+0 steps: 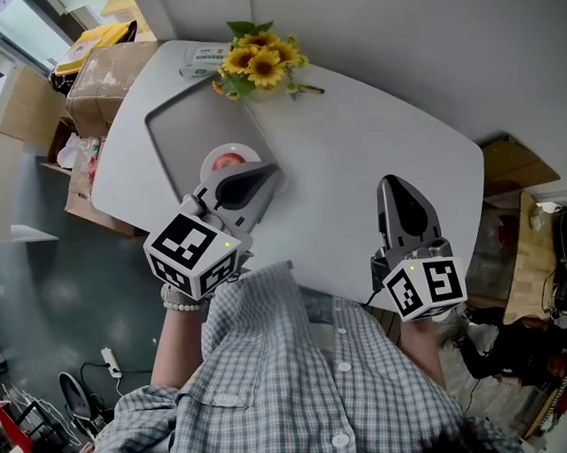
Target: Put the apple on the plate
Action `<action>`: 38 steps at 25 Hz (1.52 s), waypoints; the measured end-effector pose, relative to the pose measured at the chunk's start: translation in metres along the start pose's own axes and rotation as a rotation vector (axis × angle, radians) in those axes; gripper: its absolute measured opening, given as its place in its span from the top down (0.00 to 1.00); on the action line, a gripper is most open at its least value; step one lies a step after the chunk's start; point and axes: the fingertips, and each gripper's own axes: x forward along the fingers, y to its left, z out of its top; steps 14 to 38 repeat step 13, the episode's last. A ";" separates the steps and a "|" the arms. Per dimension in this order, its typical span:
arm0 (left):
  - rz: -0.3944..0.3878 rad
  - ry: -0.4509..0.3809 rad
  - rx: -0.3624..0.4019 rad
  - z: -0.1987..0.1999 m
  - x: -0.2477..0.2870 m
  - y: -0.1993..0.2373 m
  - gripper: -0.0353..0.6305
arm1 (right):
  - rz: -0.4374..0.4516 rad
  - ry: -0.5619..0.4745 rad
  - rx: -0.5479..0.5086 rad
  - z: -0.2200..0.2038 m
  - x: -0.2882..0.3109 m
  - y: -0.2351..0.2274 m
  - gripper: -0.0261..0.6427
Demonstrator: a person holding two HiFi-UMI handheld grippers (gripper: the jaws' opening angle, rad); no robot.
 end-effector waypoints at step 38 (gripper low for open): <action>-0.034 0.042 0.006 -0.012 0.004 -0.010 0.93 | 0.003 0.034 0.003 -0.005 0.001 0.004 0.92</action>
